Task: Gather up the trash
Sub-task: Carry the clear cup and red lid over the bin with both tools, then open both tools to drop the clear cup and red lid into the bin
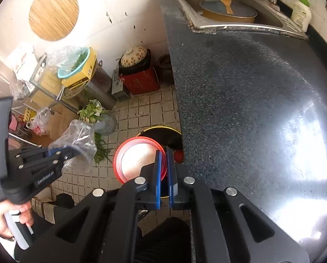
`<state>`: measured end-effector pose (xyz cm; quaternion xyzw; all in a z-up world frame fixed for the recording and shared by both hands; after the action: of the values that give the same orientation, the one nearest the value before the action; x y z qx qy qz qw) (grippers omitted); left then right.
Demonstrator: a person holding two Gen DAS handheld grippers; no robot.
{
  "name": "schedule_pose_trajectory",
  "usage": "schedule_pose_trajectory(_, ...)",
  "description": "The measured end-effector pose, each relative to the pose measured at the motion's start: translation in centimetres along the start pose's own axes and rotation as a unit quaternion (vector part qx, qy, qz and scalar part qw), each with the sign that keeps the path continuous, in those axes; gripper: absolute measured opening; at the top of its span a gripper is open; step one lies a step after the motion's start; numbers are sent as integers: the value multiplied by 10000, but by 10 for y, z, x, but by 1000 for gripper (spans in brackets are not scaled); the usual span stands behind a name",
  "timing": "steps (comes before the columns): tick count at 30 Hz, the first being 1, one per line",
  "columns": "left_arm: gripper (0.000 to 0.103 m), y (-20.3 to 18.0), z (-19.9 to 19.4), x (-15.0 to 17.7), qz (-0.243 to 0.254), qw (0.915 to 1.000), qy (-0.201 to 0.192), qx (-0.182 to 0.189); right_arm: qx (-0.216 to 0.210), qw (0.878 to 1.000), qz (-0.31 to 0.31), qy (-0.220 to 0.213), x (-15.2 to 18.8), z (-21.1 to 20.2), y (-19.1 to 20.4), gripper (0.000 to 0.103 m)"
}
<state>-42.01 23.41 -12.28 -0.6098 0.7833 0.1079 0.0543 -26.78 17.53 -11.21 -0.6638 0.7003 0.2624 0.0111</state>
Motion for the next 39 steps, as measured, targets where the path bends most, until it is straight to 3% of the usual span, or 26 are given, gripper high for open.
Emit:
schedule_pose_trajectory(11,5,-1,27,16,321,9974,614,200,78,9989,-219,408,-8,40,8,6)
schedule_pose_trajectory(30,5,4,42,24,511,9941,946,114,260,9957,-429,780,-16,75,13,6)
schedule_pose_trajectory(36,6,2,46,15,540,9933,1011,139,90,9964,-428,730,-24,73,24,6)
schedule_pose_trajectory(38,34,3,47,11,515,9930,1063,61,-32,9967,-485,644,-28,68,29,12)
schedule_pose_trajectory(39,83,3,47,10,537,9929,1055,-62,-83,9971,-500,560,-31,62,33,20)
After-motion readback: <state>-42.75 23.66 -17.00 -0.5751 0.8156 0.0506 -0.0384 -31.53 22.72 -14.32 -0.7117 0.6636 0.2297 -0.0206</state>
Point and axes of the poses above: each gripper's, at about its wrist camera, not at the fingertips, and z roughly the way its jaws point, y to its left, x to its underside, the point moved 3 cm from there along z, roughly the way its jaws point, and after that the axes turned 10 degrees about -x, right-handed, at the moved point
